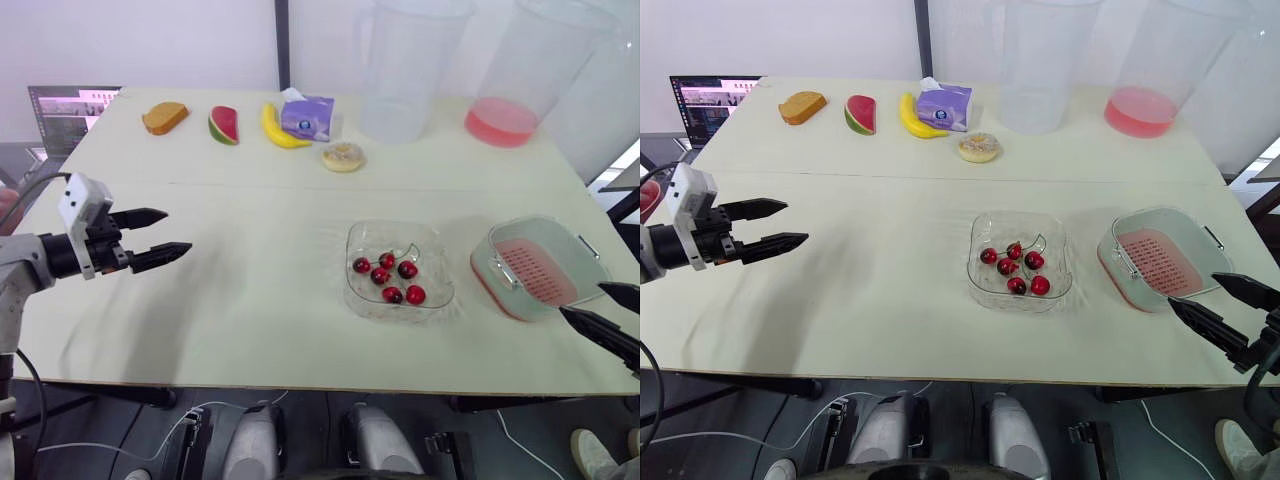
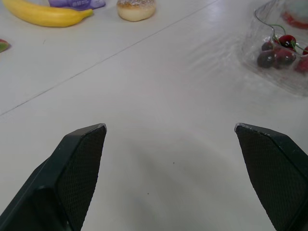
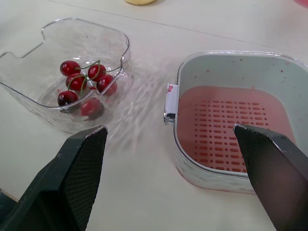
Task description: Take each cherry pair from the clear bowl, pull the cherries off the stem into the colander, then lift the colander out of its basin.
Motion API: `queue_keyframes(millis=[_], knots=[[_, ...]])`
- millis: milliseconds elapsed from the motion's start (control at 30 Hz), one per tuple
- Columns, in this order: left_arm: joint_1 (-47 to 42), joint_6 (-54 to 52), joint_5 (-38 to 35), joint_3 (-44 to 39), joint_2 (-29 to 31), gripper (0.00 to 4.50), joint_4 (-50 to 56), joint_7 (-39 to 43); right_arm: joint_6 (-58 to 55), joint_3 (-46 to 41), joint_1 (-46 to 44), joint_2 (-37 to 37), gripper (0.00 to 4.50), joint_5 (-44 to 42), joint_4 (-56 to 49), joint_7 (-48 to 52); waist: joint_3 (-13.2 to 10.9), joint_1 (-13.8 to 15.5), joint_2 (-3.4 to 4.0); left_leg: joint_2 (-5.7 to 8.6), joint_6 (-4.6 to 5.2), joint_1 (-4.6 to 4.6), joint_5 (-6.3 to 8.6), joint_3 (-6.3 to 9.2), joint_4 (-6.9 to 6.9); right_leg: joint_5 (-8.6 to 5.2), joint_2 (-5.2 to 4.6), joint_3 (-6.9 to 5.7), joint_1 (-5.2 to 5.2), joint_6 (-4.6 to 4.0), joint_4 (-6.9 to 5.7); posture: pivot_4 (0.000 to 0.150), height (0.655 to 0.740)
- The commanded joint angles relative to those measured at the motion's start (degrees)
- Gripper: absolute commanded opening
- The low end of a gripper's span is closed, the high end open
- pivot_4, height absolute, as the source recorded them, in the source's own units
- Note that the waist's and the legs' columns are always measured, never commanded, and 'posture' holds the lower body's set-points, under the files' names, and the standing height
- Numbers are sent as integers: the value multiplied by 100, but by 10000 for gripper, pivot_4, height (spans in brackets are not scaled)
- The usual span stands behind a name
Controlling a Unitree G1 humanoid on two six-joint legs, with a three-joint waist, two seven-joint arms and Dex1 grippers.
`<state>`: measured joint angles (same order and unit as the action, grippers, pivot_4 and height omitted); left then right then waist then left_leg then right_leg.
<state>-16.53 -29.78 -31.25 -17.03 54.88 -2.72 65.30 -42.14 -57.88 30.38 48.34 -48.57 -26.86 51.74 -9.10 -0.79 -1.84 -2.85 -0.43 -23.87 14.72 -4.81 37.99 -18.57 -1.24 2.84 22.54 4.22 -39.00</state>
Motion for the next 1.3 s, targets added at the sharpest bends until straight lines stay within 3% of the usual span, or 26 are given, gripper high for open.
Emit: queue_keyframes(millis=[33, 333, 600, 733, 900, 1033, 1133, 1300], knots=[[-85, 89, -35, -129, 45, 45000, 29, 26, 37, -150, -10, -39, 44834, -28, -56, -11, 0, 0, 0, 0, 0, 0, 0, 0, 0, 0, 0, 0, 0, 0, 0, 1500, 7400], [-238, 148, -9, 36, -55, 45000, 20, 33, -61, -94, -69, 30, 44834, -80, -181, -97, -1, 5, 1, 3, 0, 0, 0, 0, -4, -2, -9, -2, 1, -4, 0, 1500, 7400], [-924, -720, -558, 996, -153, 45000, 1525, 349, -879, 405, -852, 971, 44834, -843, -1028, -421, -5, -16, 7, 10, 1, -4, 0, 0, -4, 6, -13, -5, 1, 10, 0, 1500, 7400], [-1209, -1051, -699, 1481, -51, 45000, 1975, 681, -1390, 1599, -2000, 2205, 44834, -1385, -1237, -771, -17, -52, 27, 10, 4, -2, 0, -5, -4, 7, -4, -2, 3, 15, 1, 1500, 7400], [-1458, -960, -502, 1867, -189, 45000, 1877, 764, -1498, 4013, -4035, 3182, 44834, -1111, -966, -821, -27, -11, 33, 2, 4, -8, 0, 3, -3, 5, 16, -1, 11, 12, 1, 1500, 7400], [-1557, -935, -462, 1987, -358, 45000, 1839, 715, -1905, 6248, -6294, 2853, 44834, 34, -494, -416, -34, -22, 41, 5, 5, -45, 0, -4, 14, 5, 10, 2, 49, 11, 1, 1500, 7400], [-1575, -895, -426, 2025, -440, 45000, 1865, 701, -2027, 7480, -7481, 2519, 44834, 904, -91, 179, -39, -24, 44, 4, 7, -67, 0, -6, 17, 7, 12, 4, 74, 12, -3, 1500, 7400], [-1528, -884, -416, 2004, -536, 45000, 1947, 623, -1873, 8607, -8362, 2247, 44834, 2017, 525, 997, -42, 3, 49, 1, 8, -82, 1, -8, 15, 6, 20, 5, 93, 13, -12, 1500, 7400]])
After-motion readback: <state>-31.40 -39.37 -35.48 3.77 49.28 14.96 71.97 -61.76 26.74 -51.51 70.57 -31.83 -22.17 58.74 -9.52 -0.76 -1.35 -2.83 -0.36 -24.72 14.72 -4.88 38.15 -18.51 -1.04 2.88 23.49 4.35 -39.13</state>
